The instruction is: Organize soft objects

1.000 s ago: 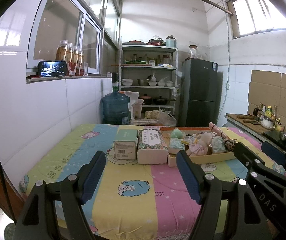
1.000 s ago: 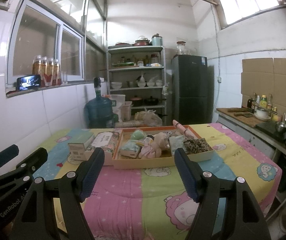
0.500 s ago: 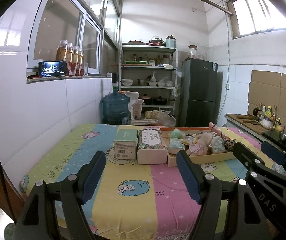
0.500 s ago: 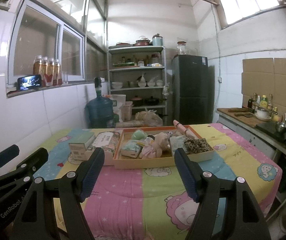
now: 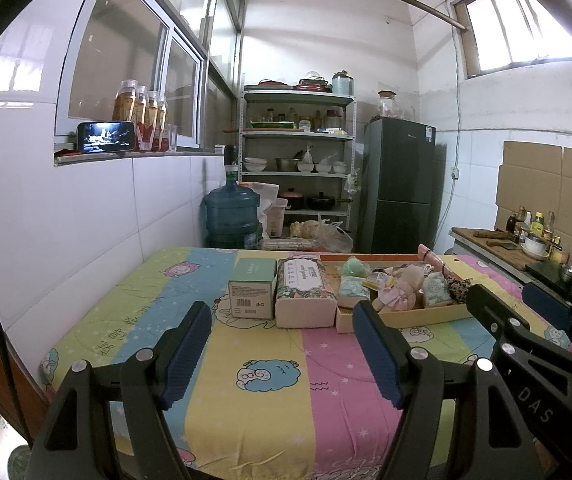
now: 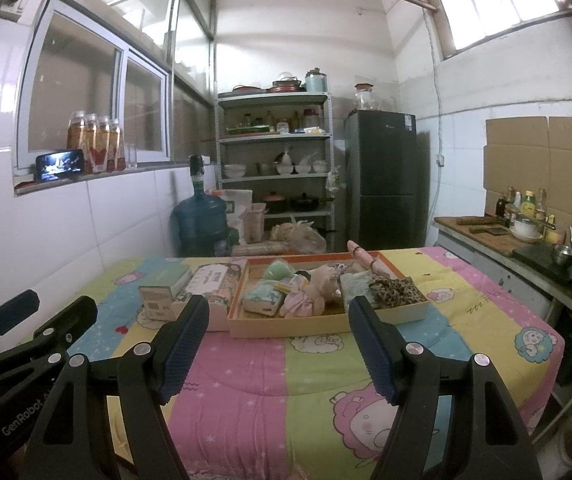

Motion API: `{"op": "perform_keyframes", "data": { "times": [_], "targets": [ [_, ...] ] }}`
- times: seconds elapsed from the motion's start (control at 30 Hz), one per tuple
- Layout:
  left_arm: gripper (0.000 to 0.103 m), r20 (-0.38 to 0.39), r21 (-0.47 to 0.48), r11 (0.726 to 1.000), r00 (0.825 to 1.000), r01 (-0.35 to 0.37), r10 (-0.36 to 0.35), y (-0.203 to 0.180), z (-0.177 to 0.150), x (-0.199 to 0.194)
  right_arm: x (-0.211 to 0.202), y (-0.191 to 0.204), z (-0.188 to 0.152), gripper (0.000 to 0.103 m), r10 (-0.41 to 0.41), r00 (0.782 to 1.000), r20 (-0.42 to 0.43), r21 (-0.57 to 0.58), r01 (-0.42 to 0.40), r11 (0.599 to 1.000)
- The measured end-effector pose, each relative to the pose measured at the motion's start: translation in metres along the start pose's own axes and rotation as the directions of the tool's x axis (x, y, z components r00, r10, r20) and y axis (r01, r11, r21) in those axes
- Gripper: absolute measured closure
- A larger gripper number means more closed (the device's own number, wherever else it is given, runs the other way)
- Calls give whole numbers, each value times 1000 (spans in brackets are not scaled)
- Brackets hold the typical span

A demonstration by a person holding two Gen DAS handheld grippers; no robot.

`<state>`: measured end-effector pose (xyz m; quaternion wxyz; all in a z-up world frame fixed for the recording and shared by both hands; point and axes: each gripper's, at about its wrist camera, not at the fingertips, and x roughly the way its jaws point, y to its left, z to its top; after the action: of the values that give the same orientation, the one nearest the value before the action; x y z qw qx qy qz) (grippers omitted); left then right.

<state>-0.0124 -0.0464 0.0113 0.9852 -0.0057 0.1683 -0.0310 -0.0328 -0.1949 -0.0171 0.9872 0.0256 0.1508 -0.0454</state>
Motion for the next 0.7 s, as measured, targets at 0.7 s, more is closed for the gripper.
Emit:
{"op": "perform_keyframes", "data": {
  "times": [0.7],
  "targets": [
    [30,-1,-1,1000,1000,1,-1,-1,0,-1,0,1,0,29,-1,1000,0,0,1,1000]
  ]
}}
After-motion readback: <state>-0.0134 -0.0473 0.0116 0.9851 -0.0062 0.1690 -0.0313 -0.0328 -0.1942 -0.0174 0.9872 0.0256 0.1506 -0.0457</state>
